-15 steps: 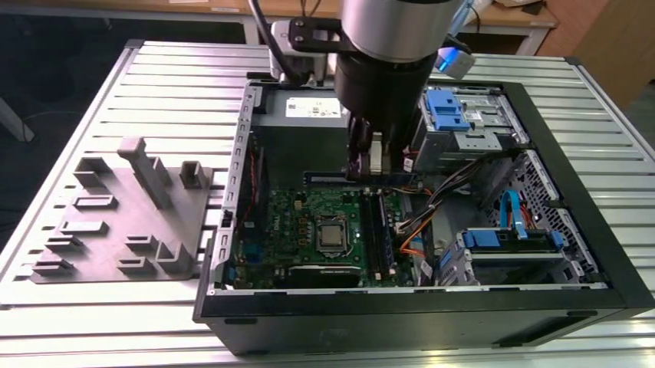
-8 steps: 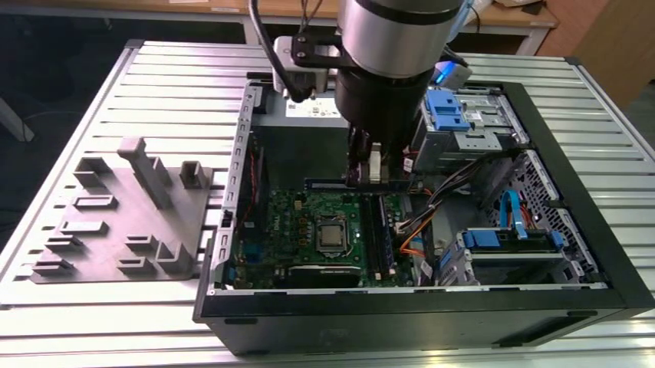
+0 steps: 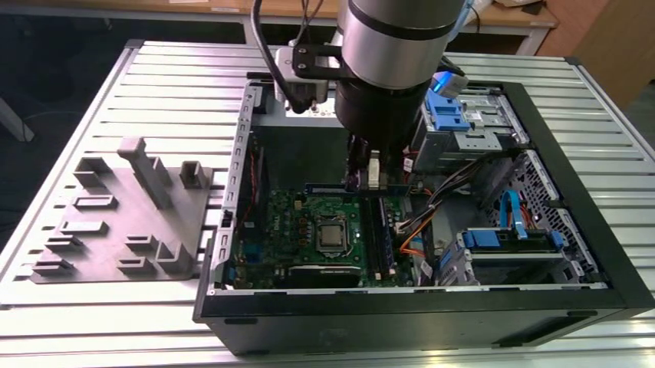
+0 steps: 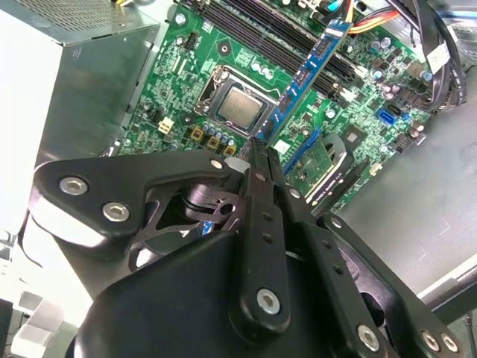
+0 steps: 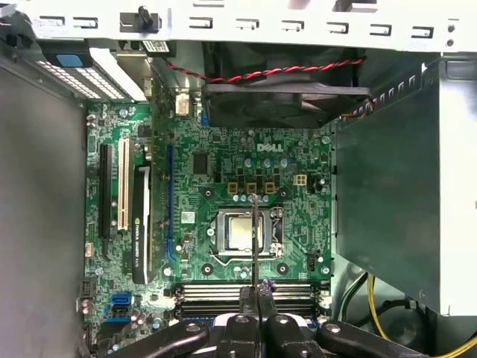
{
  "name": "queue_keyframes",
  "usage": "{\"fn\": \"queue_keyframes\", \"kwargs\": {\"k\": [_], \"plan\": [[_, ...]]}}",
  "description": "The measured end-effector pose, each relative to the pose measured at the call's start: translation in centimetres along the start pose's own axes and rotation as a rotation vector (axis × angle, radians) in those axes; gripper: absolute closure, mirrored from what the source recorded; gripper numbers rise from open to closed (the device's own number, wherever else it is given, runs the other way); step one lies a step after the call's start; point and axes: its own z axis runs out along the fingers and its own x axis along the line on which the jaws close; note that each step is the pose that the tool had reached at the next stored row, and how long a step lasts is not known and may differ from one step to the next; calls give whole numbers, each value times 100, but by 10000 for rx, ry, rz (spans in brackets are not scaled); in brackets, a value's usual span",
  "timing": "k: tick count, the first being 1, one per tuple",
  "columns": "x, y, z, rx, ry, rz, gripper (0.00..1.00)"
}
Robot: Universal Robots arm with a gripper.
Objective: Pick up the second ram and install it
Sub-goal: 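Pick up the second ram and move it above second insertion slot, then insert the second ram into the second slot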
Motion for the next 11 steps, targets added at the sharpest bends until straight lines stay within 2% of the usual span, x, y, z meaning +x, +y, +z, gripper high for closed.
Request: {"fn": "queue_keyframes", "kwargs": {"k": [11], "plan": [[0,0,4,1,-2,0,91]]}}
